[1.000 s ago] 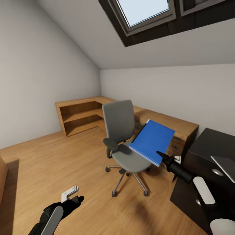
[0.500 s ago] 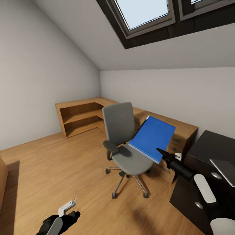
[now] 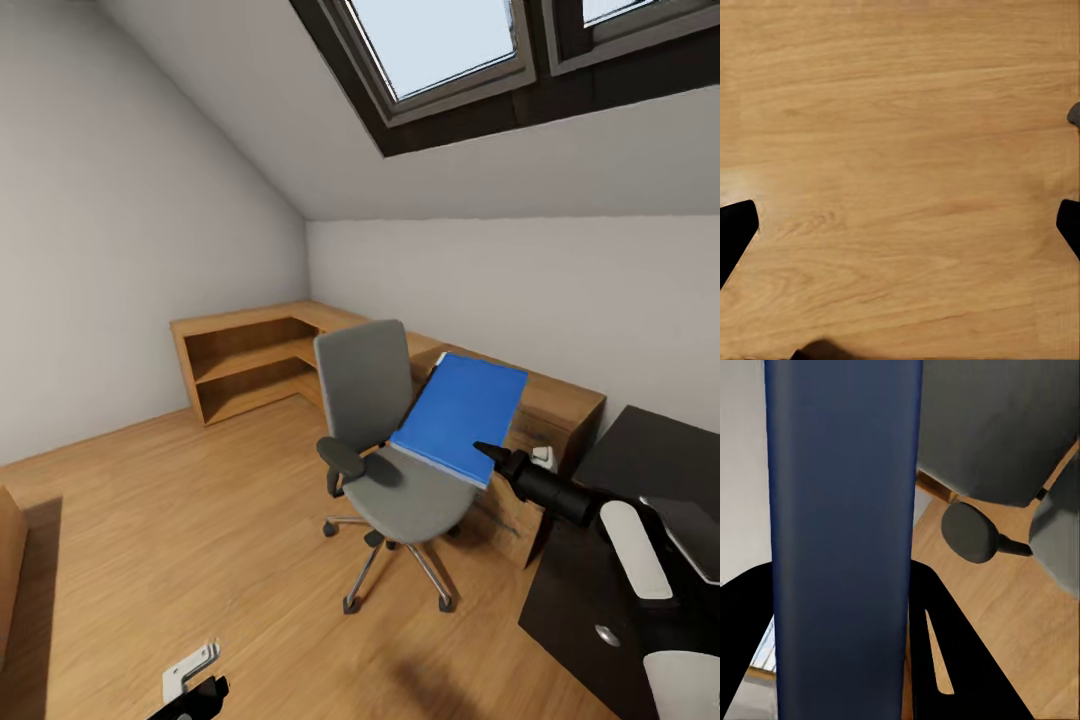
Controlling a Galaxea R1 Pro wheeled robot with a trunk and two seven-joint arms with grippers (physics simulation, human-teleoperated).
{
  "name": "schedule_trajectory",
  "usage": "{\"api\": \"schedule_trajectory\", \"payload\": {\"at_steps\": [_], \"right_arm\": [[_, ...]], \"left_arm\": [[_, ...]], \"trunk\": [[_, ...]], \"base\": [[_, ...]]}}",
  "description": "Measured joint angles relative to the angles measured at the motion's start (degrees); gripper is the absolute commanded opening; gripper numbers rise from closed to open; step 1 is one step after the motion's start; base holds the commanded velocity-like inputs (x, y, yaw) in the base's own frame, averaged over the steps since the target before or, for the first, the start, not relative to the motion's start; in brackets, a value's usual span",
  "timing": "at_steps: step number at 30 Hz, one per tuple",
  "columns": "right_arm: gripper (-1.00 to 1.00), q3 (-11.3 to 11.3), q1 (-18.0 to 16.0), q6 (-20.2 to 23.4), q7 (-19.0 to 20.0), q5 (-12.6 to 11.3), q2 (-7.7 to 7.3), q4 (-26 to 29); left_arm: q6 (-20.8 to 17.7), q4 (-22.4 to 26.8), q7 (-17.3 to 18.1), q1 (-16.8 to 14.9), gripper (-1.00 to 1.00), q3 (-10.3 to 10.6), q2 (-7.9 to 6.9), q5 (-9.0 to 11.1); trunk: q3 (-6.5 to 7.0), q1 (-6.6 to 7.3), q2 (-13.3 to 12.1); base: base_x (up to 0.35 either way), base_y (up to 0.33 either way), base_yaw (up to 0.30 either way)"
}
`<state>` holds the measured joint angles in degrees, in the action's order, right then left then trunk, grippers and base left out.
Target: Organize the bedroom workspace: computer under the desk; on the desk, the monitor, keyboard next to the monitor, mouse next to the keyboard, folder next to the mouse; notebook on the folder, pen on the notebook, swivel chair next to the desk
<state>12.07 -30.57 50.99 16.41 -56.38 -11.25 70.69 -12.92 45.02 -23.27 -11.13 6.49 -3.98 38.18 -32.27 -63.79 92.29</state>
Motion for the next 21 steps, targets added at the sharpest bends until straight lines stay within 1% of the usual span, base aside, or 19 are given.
{"api": "schedule_trajectory", "payload": {"at_steps": [2, 3, 4, 5, 7, 8, 9, 10, 12, 14, 16, 19, 21], "right_arm": [[-1.0, 0.04, -1.01, 0.99, -1.55, -0.38, 0.0, 1.2], [-1.0, 0.12, -1.72, 1.75, -2.48, -1.22, 0.0, 2.14], [-1.0, 0.16, -2.0, 2.03, -2.85, -1.46, -0.01, 2.51], [-1.0, 0.25, -2.38, 2.48, -3.36, -2.87, 0.0, 3.03], [-1.0, 0.24, -2.62, 2.76, -3.71, -4.11, -0.01, 3.38], [-1.0, 0.24, -2.77, 2.95, -3.91, -5.63, 0.03, 3.62], [-1.0, 0.22, -2.83, 2.98, -4.0, -6.03, 0.04, 3.65], [-1.0, 0.2, -2.91, 3.04, -4.1, -6.95, 0.13, 3.63], [-1.0, 0.18, -2.96, 3.06, -4.18, -7.45, 0.37, 3.62], [-1.0, 0.24, -2.96, 2.82, -4.2, -8.01, 1.35, 3.71], [-1.0, 0.31, -2.92, 2.86, -4.17, -8.21, 2.0, 3.83], [-1.0, 0.37, -2.89, 3.07, -4.2, -8.36, 2.42, 3.85], [-1.0, 0.39, -2.86, 3.0, -4.29, -8.28, 2.54, 3.73]], "left_arm": [[0.6, -1.27, -0.01, 0.0, 1.0, 0.31, 0.01, -0.22], [0.97, -2.19, -0.02, 0.0, 1.0, 0.67, 0.02, -0.35], [1.12, -2.57, -0.03, 0.0, 1.0, 0.88, 0.02, -0.41], [1.37, -3.08, -0.03, 0.0, 1.0, 1.3, 0.02, -0.46], [1.58, -3.42, -0.03, 0.0, 1.0, 1.79, 0.02, -0.53], [1.73, -3.63, -0.03, 0.0, 1.0, 2.36, 0.01, -0.6], [1.78, -3.71, -0.04, 0.0, 1.0, 2.73, 0.0, -0.65], [1.86, -3.77, -0.04, 0.0, 1.0, 3.54, -0.04, -0.69], [1.92, -3.79, -0.04, 0.0, 1.0, 4.36, -0.08, -0.72], [2.02, -3.68, -0.04, 0.0, 1.0, 5.35, -0.19, -0.75], [2.05, -3.65, -0.04, 0.0, 1.0, 5.64, -0.23, -0.76], [2.23, -3.85, -0.04, 0.0, 1.0, 5.9, -0.1, -0.75], [3.45, -4.56, -0.04, 0.0, 1.0, 5.96, -0.04, -0.6]], "trunk": [[0.36, 0.44, -0.8], [0.54, 0.66, -1.2], [0.72, 0.88, -1.6], [0.9, 1.1, -2.0], [1.25, 1.54, -2.81], [1.43, 1.76, -3.21], [1.61, 1.98, -3.61], [1.79, 2.2, -4.01], [2.15, 2.64, -4.81], [2.51, 3.08, -5.62], [2.87, 3.51, -6.42], [3.41, 4.17, -7.62], [3.77, 4.61, -8.43]], "base": [[0.0, 0.0, 0.0], [0.0, 0.0, 0.0], [0.0, 0.0, 0.0], [0.0, 0.0, 0.0], [0.0, 0.0, 0.0], [0.0, 0.0, 0.0], [0.0, 0.0, 0.0], [0.0, 0.0, 0.0], [0.0, 0.0, 0.0], [0.0, 0.0, 0.0], [0.0, 0.0, 0.0], [0.0, 0.0, 0.0], [0.0, 0.0, 0.0]]}}
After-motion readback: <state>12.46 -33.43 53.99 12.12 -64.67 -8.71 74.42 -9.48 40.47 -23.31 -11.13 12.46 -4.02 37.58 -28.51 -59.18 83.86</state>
